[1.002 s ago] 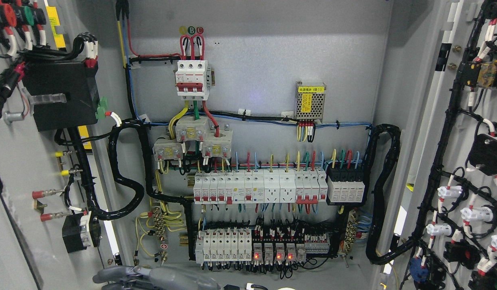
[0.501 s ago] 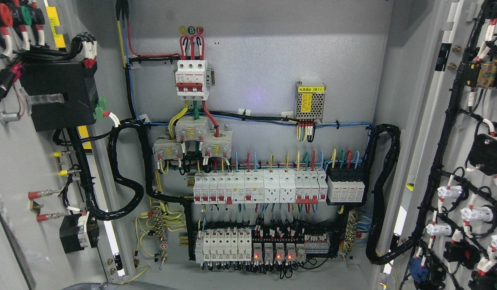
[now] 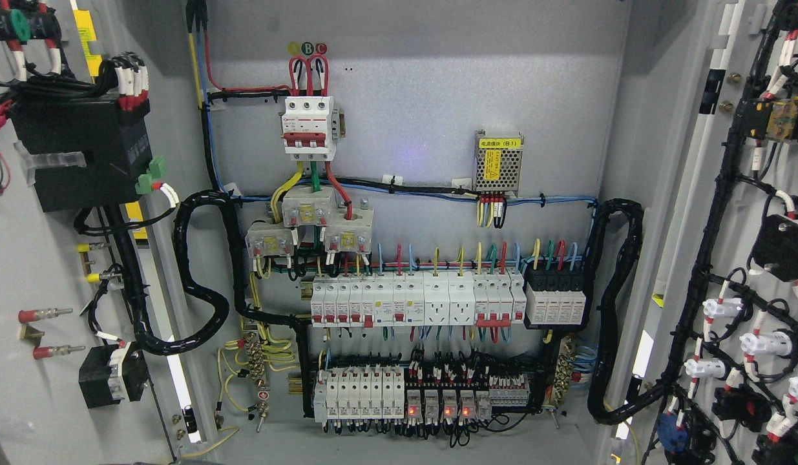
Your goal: Open door with both hands
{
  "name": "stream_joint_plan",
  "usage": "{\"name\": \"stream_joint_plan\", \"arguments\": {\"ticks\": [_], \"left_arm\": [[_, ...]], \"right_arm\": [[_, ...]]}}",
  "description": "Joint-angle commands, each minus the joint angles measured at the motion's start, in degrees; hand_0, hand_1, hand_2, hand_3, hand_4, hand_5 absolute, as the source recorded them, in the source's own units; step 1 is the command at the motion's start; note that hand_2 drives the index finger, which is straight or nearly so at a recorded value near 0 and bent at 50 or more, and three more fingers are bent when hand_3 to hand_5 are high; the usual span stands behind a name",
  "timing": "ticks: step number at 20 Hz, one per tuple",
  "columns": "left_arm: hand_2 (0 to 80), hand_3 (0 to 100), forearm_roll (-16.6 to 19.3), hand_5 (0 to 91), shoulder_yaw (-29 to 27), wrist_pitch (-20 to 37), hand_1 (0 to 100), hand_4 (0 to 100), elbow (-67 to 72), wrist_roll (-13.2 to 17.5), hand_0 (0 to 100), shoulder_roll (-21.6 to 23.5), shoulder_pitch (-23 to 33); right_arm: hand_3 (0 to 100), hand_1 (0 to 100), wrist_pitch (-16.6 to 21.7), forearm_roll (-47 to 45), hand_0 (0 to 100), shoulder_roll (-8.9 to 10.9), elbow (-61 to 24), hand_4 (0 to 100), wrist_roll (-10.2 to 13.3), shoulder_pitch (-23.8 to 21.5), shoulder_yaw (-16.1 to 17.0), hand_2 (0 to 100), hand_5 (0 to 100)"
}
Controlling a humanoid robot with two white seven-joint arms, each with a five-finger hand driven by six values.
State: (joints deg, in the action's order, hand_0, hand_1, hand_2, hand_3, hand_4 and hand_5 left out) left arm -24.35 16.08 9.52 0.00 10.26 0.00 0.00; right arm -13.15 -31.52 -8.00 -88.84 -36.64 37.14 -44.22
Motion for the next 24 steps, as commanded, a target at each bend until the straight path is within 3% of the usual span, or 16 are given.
{"name": "stream_joint_plan", "arguments": {"ticks": [1, 24], "left_arm": [[0.0, 0, 0.0, 0.0, 0.0, 0.1, 0, 0, -1.5, 0.0, 0, -1.4, -1.3], [0.0, 0, 0.0, 0.0, 0.0, 0.1, 0, 0, -1.5, 0.0, 0, -1.4, -1.3]], "right_arm": [[0, 0, 0.0, 0.0, 27, -0.7, 0.1, 0, 0.0, 0.7, -2.7, 0, 0], [0, 0, 0.1, 0.2, 27, -0.7, -0.2, 0, 0.0, 0.0, -2.0, 0, 0]]}}
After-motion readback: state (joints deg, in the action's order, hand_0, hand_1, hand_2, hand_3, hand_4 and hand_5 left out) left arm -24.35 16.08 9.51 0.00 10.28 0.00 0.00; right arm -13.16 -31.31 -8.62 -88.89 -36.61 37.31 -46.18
